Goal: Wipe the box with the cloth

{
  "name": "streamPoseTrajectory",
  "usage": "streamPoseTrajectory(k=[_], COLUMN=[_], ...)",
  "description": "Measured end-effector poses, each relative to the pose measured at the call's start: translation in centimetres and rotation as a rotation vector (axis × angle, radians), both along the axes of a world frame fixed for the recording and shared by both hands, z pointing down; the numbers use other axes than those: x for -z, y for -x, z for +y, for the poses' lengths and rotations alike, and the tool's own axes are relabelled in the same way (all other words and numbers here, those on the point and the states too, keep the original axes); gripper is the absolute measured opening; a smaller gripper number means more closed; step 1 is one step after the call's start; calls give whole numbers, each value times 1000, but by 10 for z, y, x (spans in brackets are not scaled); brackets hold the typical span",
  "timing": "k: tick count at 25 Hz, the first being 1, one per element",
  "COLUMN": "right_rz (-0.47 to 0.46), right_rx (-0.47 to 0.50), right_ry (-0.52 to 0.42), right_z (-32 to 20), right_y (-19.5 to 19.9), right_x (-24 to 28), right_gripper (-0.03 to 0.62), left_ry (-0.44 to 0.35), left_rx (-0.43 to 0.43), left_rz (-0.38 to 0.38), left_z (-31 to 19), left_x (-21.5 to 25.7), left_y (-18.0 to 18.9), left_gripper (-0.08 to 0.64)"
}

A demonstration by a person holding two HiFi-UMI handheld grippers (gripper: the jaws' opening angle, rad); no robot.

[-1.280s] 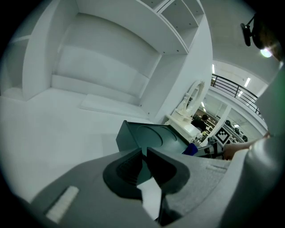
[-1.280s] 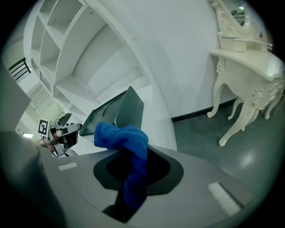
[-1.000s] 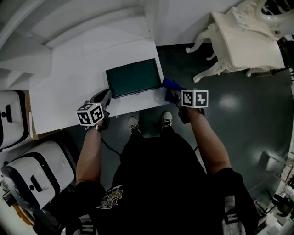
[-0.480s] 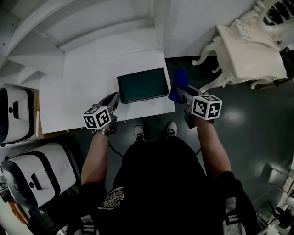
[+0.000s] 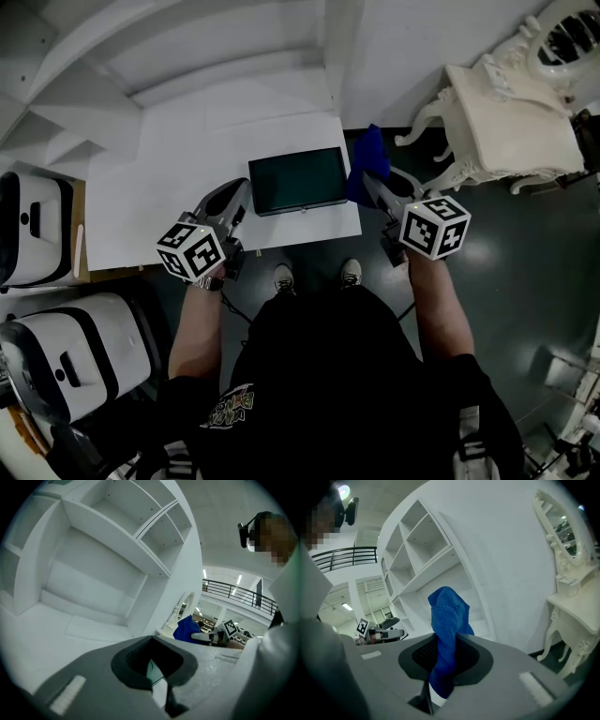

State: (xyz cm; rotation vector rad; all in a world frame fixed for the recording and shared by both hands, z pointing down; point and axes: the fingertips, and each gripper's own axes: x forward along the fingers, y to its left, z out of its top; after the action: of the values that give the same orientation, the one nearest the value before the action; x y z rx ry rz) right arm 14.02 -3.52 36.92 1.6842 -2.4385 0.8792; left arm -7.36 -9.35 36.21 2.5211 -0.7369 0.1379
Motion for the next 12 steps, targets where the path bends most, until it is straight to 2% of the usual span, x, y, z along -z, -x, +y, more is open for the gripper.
streamPoseTrajectory(k=[4, 9, 12], right_rz=[24, 50, 50], right_rx=[11, 31, 36], right_ry=[-54, -81, -65], right_z=[1, 2, 5], right_y=[6, 13, 17], right_x=[27, 40, 31], right_gripper=[92, 92, 92], left_ry=[-49, -103, -91], left_rx=[-24, -70, -87], left_rz=[15, -50, -76], left_z=[8, 24, 34], left_x=[25, 32, 21], left_y=[-4, -13, -17], left_gripper=[2, 2, 2])
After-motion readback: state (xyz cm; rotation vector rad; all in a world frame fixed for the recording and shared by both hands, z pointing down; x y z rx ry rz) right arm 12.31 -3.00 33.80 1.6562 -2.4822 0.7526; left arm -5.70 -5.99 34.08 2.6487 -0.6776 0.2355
